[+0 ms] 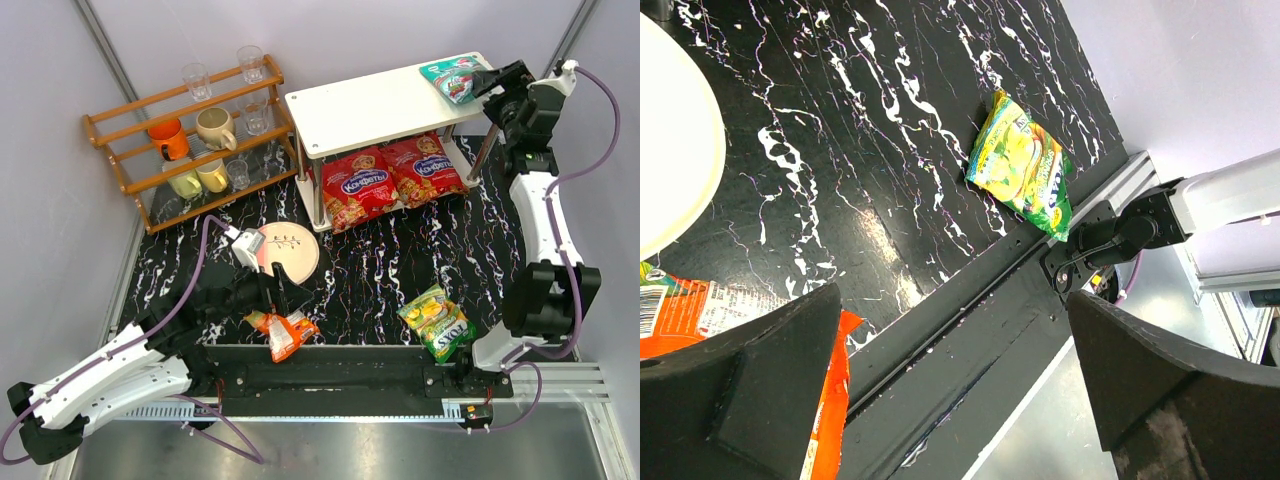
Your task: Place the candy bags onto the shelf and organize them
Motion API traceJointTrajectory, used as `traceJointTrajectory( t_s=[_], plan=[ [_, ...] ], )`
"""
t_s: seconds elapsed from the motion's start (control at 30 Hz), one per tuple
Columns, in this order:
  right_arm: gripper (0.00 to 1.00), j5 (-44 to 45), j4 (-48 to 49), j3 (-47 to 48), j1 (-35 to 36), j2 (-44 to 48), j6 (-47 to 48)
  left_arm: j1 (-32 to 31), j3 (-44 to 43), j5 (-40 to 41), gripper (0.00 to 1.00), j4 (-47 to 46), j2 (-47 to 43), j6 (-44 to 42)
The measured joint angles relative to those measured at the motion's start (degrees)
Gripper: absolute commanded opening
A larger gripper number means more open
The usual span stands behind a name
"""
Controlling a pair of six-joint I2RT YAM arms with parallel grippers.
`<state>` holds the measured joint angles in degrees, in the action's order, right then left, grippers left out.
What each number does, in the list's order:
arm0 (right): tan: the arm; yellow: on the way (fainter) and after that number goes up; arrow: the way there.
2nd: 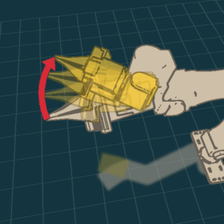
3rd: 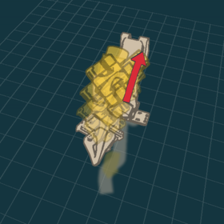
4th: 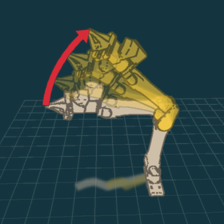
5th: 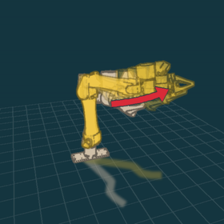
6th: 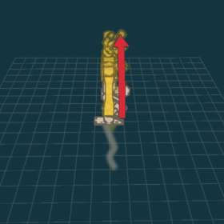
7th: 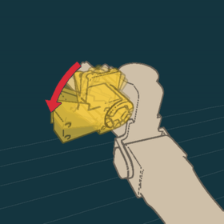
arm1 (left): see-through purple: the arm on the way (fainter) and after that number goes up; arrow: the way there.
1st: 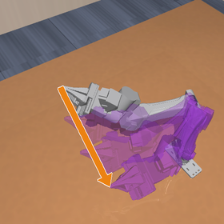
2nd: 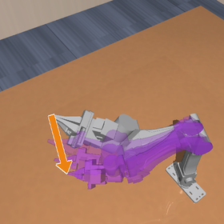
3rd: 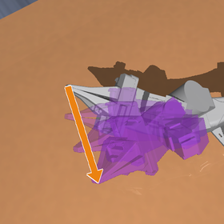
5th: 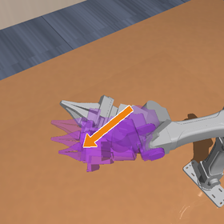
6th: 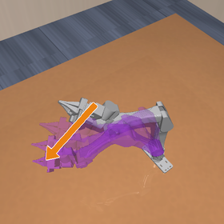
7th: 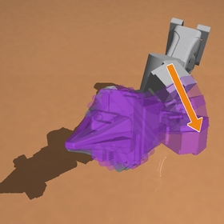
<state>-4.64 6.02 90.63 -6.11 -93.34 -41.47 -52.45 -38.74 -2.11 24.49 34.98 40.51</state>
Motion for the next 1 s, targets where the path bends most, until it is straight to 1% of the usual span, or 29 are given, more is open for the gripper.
traceJointTrajectory(
  t_s=[0.07, 0.17, 0.23, 0.27, 0.3, 0.4, 0.47, 0.53, 0.7, 0.77, 0.83, 0.93, 0.97, 1.0],
  plan=[
    [0.92, 0.87, -0.28, -1.11, 0.00, 1.99, 1.07, 0.00, 0.00, 0.00, 0.99, 0.00, -0.04, 0.00],
    [0.92, 1.68, -1.38, -4.20, 0.00, 7.43, 2.47, 0.00, 0.00, 0.00, 0.99, 0.02, -0.17, 0.00],
    [0.90, 2.21, -3.69, -7.82, 0.00, 13.11, 2.71, 0.00, 0.00, 0.00, 0.99, 0.07, -0.46, 0.00],
    [0.90, 2.14, -5.84, -10.60, 0.00, 17.35, 2.45, 0.00, 0.00, 0.02, 0.99, 0.09, -0.74, 0.00],
    [0.90, 2.12, -7.02, -11.72, 0.02, 19.12, 2.29, 0.00, 0.00, 0.04, 0.99, 0.17, -0.87, 0.00],
    [0.90, 2.27, -13.22, -21.73, 1.84, 31.26, 0.81, 0.00, 0.00, 0.39, 0.99, 0.52, -1.29, 0.00],
    [0.90, 2.16, -18.99, -28.57, 4.07, 37.64, -0.02, 0.00, 0.00, 0.44, 0.99, 0.79, -1.51, -0.02],
    [0.91, 1.64, -24.28, -35.34, 5.62, 42.05, -0.96, 0.00, 0.00, 0.42, 0.99, 0.92, -1.51, -0.02],
    [0.92, 0.44, -35.69, -49.72, 6.05, 43.87, -2.78, 0.00, 0.33, 0.42, 0.99, 0.90, -1.46, -0.02],
    [0.92, 0.04, -39.82, -52.85, 6.75, 43.93, -2.93, 0.00, 1.49, 0.37, 0.99, 0.26, -1.51, 0.07],
    [0.91, -0.61, -43.34, -54.03, 7.37, 44.00, -2.95, 0.00, 3.19, 0.13, 0.99, -0.76, -1.20, 0.33],
    [0.91, -0.83, -46.14, -54.16, 7.69, 44.48, -2.93, 0.00, 6.12, -0.76, 0.99, -2.73, 0.24, 1.18],
    [0.99, -0.79, -46.80, -54.21, 7.72, 44.68, -2.93, 0.00, 7.06, -1.18, 0.99, -3.45, 1.03, 1.60],
    [1.00, -0.81, -47.54, -54.25, 7.72, 44.78, -2.93, 0.00, 7.52, -1.44, 0.99, -3.91, 1.68, 1.81]
  ],
)
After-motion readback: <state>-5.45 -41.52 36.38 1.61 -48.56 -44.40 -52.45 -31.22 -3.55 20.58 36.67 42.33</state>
